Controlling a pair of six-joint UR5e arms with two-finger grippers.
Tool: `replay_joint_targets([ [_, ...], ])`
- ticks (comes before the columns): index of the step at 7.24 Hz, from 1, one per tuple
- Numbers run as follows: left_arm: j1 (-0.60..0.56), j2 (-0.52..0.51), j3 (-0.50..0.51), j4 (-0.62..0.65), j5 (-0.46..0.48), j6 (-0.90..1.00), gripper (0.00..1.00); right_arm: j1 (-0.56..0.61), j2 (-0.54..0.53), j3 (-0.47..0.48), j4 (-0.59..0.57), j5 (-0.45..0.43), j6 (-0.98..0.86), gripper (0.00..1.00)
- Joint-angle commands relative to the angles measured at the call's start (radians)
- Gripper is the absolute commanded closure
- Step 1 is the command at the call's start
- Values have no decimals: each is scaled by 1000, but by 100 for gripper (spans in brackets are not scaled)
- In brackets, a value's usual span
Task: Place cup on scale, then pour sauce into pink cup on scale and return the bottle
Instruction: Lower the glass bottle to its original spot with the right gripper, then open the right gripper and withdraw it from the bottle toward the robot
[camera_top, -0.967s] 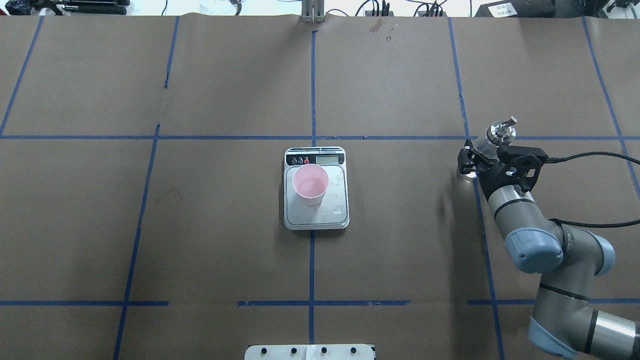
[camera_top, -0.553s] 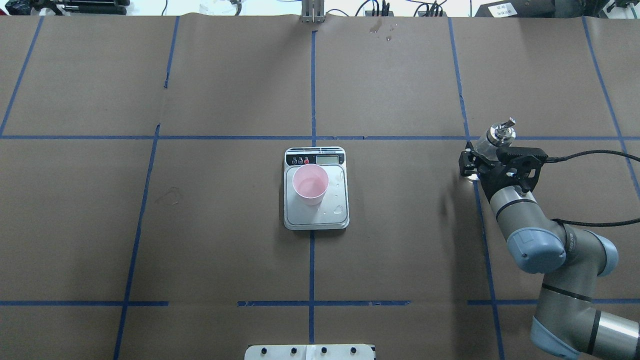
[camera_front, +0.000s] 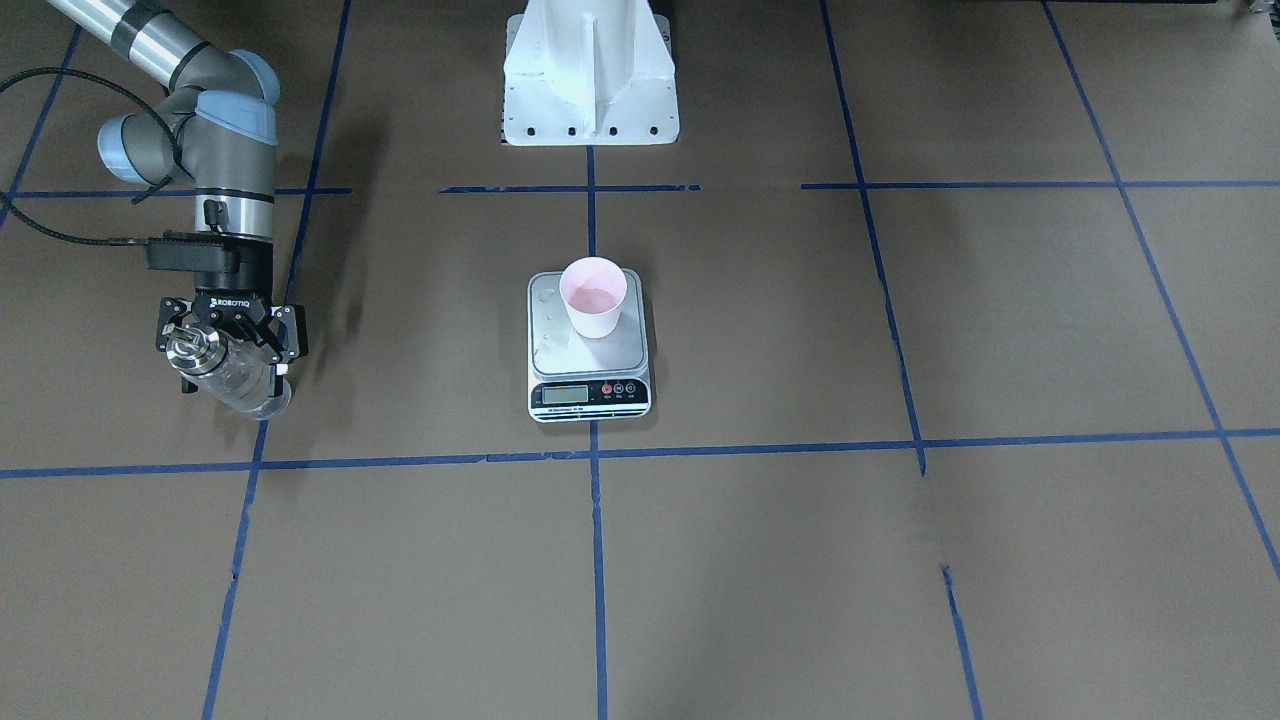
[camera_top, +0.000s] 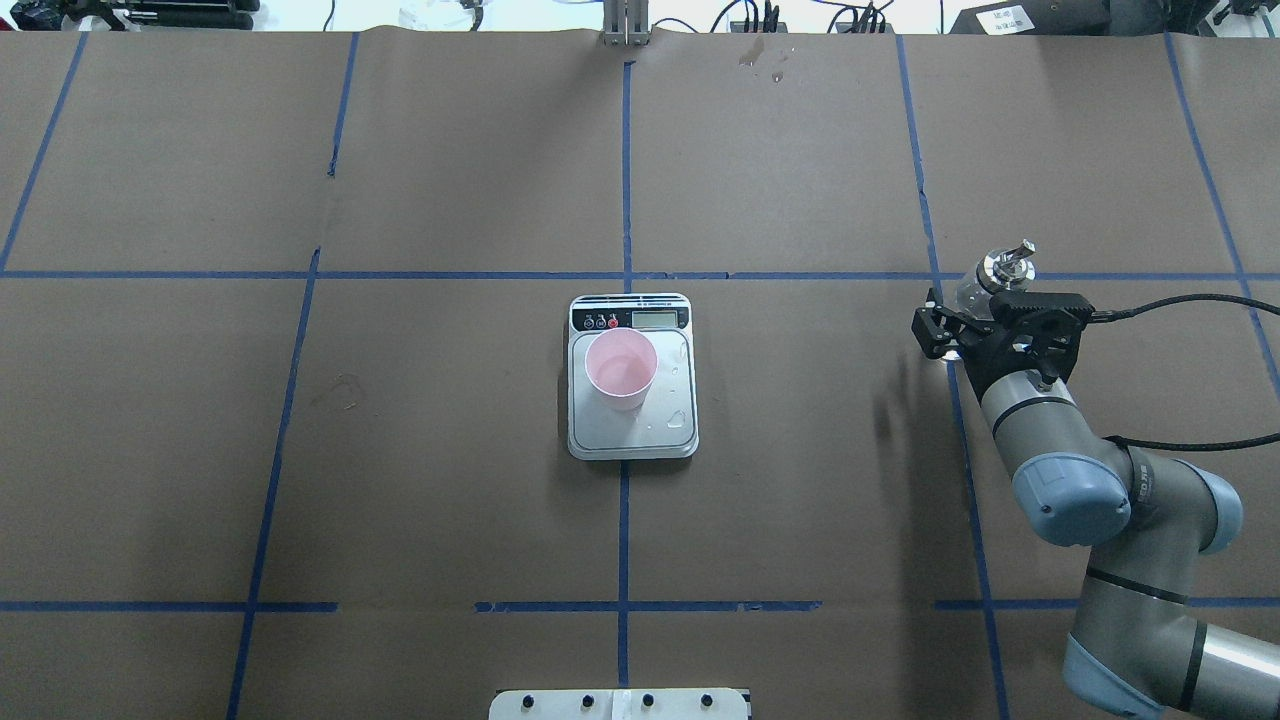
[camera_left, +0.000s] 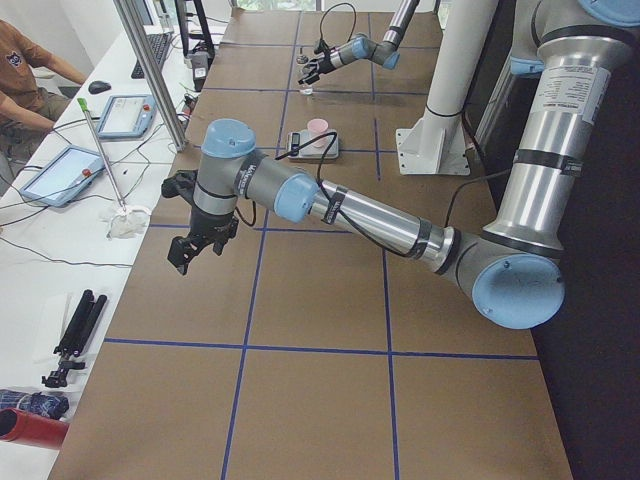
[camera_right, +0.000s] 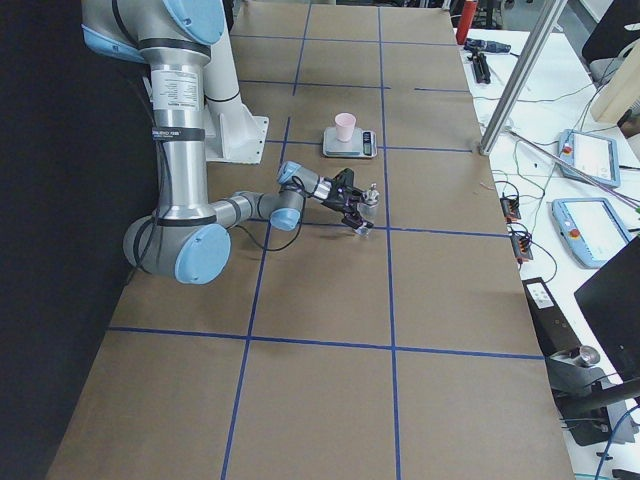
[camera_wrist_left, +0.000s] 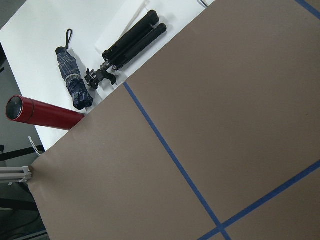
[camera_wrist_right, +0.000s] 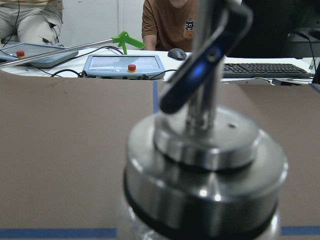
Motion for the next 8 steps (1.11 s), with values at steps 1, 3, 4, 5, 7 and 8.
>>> replay_joint_targets([
  [1, 0, 0, 0, 0, 0, 0, 0, 0, -12, 79, -100, 10, 1, 0],
  [3, 0, 0, -2, 0, 0, 0, 0, -6, -72, 125, -119, 20, 2, 0],
  [4, 0, 2, -2, 0, 0, 0, 0, -26, -107, 161, -122, 30, 11, 0],
  [5, -2, 2, -2, 0, 0, 0, 0, -55, -133, 194, -122, 30, 18, 0],
  [7, -2, 5, -3, 0, 0, 0, 0, -110, -152, 225, -124, 27, 60, 0],
  [8, -2, 6, -6, 0, -1, 0, 0, -137, -216, 278, -124, 28, 61, 0],
])
